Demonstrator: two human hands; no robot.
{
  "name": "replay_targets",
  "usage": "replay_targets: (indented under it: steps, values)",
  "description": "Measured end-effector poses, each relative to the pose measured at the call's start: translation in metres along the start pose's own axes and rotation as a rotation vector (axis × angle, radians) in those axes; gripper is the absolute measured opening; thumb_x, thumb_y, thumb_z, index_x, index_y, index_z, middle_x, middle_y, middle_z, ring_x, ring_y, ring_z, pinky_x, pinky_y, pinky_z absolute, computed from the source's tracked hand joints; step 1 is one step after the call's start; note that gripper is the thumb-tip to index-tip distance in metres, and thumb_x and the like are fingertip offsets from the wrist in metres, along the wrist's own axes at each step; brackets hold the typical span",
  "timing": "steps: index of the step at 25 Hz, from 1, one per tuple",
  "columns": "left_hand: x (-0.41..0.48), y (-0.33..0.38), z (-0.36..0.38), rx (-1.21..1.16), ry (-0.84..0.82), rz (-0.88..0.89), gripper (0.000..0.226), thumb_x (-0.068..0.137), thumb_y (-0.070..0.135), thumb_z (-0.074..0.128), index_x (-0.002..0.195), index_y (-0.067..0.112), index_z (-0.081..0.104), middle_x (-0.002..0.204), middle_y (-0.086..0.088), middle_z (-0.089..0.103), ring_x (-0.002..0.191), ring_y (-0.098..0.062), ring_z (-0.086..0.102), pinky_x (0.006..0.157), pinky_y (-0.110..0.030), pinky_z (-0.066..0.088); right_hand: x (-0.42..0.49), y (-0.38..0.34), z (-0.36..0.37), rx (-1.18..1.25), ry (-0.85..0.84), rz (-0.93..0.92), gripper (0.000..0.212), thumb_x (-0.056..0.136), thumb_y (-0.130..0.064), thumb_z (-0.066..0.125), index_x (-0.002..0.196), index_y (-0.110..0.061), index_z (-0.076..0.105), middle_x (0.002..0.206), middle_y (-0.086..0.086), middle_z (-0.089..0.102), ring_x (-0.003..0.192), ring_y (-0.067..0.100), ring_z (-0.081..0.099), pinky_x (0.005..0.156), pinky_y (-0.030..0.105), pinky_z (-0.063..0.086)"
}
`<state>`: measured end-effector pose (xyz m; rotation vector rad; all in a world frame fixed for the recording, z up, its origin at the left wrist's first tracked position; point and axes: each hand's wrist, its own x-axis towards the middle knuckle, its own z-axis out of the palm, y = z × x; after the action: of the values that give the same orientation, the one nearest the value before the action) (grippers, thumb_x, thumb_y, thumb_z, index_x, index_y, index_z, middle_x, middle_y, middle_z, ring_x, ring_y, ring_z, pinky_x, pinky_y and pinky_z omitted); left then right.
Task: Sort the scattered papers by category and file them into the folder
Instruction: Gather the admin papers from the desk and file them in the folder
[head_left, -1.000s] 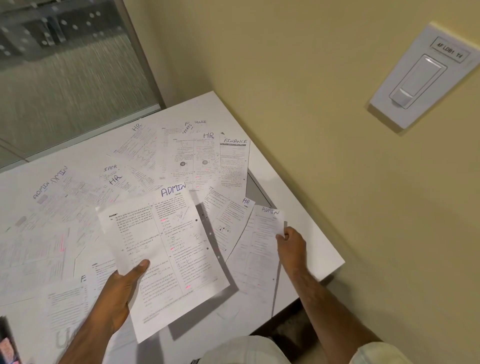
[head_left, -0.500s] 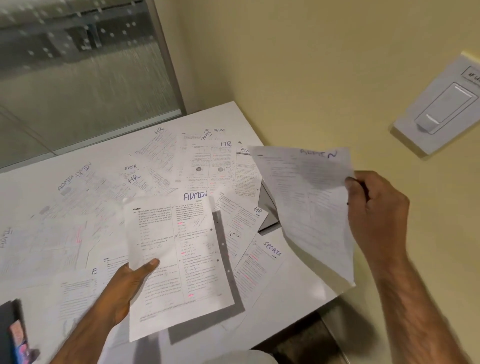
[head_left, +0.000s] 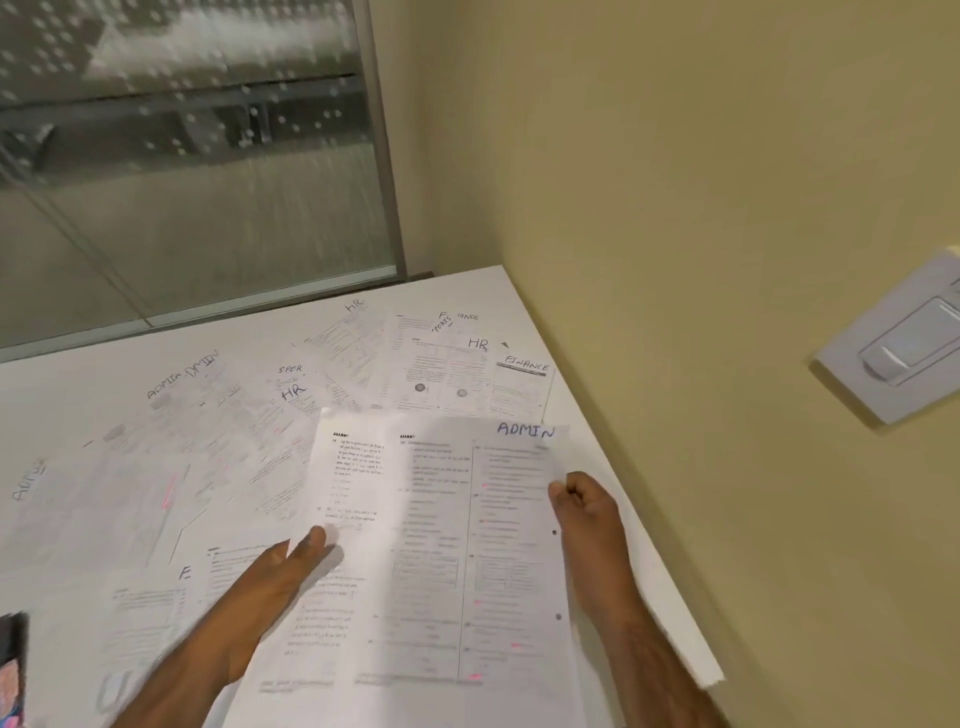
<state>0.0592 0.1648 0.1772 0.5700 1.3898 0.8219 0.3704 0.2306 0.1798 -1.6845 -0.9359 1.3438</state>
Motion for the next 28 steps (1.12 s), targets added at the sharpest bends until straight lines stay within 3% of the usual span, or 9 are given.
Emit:
replay_targets:
  steps: [4,7,10,14,18,21,23,25,28]
  values:
    - [-0.005,-0.005,0.004,0.049,-0.041,-0.009,0.072,0.066,0.036,0.091,0.129,0.011,0.064,0.117,0.0,0.076,0.097,-0.014,0.076,0.086,-0.028,0.051,-0.006,0.038,0.03,0.253,-0.084,0.226,0.021,0.096,-0.02,0.059,0.1,0.0,0.056,0.108,0.036,0.064,0.083,0.029,0.056,0.077,0.045,0.047]
    - [-0.004,-0.009,0.005,-0.007,-0.046,-0.076,0.06,0.07,0.028,0.091,0.12,0.005,0.069,0.112,-0.016,0.076,0.098,-0.031,0.076,0.085,-0.041,0.056,-0.017,0.043,0.043,0.439,-0.201,0.293,0.02,0.101,-0.006,0.059,0.12,-0.008,0.061,0.117,0.02,0.074,0.105,0.033,0.071,0.1,0.053,0.053]
    - [-0.003,-0.005,0.006,-0.02,0.009,-0.019,0.042,0.076,0.022,0.088,0.112,0.008,0.072,0.111,-0.015,0.077,0.092,-0.025,0.077,0.082,-0.038,0.053,-0.023,0.038,0.041,0.411,-0.407,0.288,0.029,0.099,0.002,0.056,0.125,-0.007,0.065,0.121,0.014,0.074,0.113,0.032,0.071,0.105,0.055,0.051]
    - [-0.003,0.005,0.001,0.177,0.026,0.096,0.088,0.041,0.061,0.093,0.113,0.014,0.075,0.106,-0.003,0.079,0.098,-0.023,0.076,0.085,-0.036,0.057,-0.015,0.031,0.045,0.183,-0.314,0.119,0.025,0.096,0.0,0.062,0.115,-0.011,0.073,0.109,0.006,0.079,0.105,0.026,0.074,0.095,0.04,0.057]
    - [-0.005,0.006,0.007,0.159,0.21,0.299,0.059,0.071,0.035,0.091,0.121,0.016,0.067,0.105,0.001,0.079,0.104,-0.021,0.073,0.099,-0.045,0.054,-0.013,0.026,0.055,0.012,-0.187,-0.026,0.023,0.09,0.002,0.07,0.093,-0.019,0.078,0.093,-0.008,0.08,0.089,0.008,0.074,0.076,0.019,0.055]
    - [0.0,-0.004,0.007,0.152,0.285,0.299,0.063,0.074,0.027,0.09,0.108,-0.018,0.062,0.086,-0.029,0.059,0.087,-0.046,0.064,0.092,-0.038,0.058,-0.014,0.026,0.062,-0.028,-0.158,-0.062,0.024,0.091,-0.003,0.071,0.088,-0.027,0.076,0.09,-0.018,0.079,0.087,-0.002,0.072,0.079,0.012,0.051]
    - [0.003,-0.009,0.005,0.148,0.266,0.301,0.049,0.071,0.039,0.089,0.104,0.005,0.075,0.087,-0.027,0.065,0.064,-0.016,0.059,0.076,-0.022,0.054,-0.012,0.029,0.066,-0.02,-0.144,-0.061,0.025,0.091,-0.004,0.072,0.093,-0.029,0.075,0.094,-0.021,0.078,0.093,-0.004,0.07,0.085,0.013,0.051]
    - [0.002,-0.011,0.008,0.172,0.202,0.281,0.022,0.081,0.026,0.083,0.102,0.035,0.079,0.102,0.001,0.078,0.096,-0.013,0.072,0.085,-0.022,0.05,-0.01,0.035,0.071,0.012,-0.168,-0.029,0.032,0.089,-0.001,0.072,0.104,-0.029,0.076,0.104,-0.012,0.078,0.103,0.006,0.07,0.094,0.026,0.054]
    - [0.011,-0.024,0.009,0.216,0.226,0.272,0.036,0.091,0.009,0.071,0.103,0.043,0.074,0.103,0.022,0.076,0.1,0.001,0.069,0.083,-0.017,0.048,-0.008,0.048,0.081,0.031,-0.134,0.04,0.032,0.089,0.004,0.069,0.1,-0.026,0.075,0.099,-0.003,0.079,0.101,0.018,0.071,0.088,0.028,0.057]
